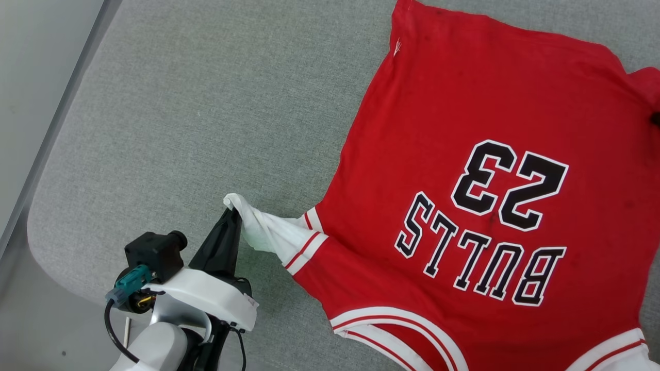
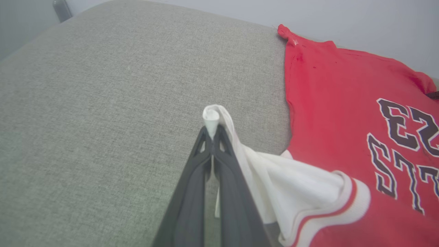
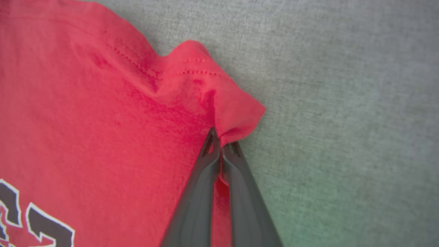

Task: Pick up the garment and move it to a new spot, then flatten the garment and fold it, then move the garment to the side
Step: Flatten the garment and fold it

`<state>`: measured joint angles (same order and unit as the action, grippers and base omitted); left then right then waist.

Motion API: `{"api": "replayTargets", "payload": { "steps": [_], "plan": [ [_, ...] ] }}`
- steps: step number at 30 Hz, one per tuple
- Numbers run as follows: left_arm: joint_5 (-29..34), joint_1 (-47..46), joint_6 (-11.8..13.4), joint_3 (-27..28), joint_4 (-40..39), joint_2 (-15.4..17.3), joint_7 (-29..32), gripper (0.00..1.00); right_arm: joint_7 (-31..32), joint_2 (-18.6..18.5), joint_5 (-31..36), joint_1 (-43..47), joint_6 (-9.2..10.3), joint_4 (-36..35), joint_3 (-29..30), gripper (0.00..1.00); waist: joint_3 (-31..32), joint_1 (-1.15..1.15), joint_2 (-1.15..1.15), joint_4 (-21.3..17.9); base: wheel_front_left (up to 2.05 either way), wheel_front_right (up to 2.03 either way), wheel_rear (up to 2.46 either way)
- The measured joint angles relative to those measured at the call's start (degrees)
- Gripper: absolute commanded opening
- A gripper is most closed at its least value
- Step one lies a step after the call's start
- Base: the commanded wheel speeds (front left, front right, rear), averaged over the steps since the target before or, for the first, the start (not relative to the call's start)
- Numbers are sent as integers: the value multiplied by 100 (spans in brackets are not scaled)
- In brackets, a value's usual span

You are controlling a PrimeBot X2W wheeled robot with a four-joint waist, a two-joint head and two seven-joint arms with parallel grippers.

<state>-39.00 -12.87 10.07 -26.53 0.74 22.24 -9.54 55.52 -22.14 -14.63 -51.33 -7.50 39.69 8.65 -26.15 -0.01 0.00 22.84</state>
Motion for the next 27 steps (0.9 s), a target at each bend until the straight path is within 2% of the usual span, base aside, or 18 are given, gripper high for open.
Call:
{"api": "replayTargets", "payload": {
  "steps": [6, 13, 18, 27],
  "plan": [
    [-40, 23, 11, 48, 152, 26, -31, 0, -140, 29, 12, 31, -1, -144, 38, 0, 243, 1, 0, -74, 0, 0, 0],
    [-123, 313, 130, 156, 263, 202, 22, 0, -338, -59, -156, 651, -2, -563, 135, 0, 756, 0, 0, -340, 0, 0, 0],
    [-187, 504, 209, 247, 268, 347, 81, 0, -465, 36, -377, 1473, -2, -1131, 354, 0, 1064, 0, 0, -734, 0, 0, 0],
    [-267, 804, 354, 356, 271, 588, 210, 0, -635, 561, -633, 3280, -2, -2498, 927, 0, 1497, 0, 0, -1610, 0, 0, 0]
  ]
}}
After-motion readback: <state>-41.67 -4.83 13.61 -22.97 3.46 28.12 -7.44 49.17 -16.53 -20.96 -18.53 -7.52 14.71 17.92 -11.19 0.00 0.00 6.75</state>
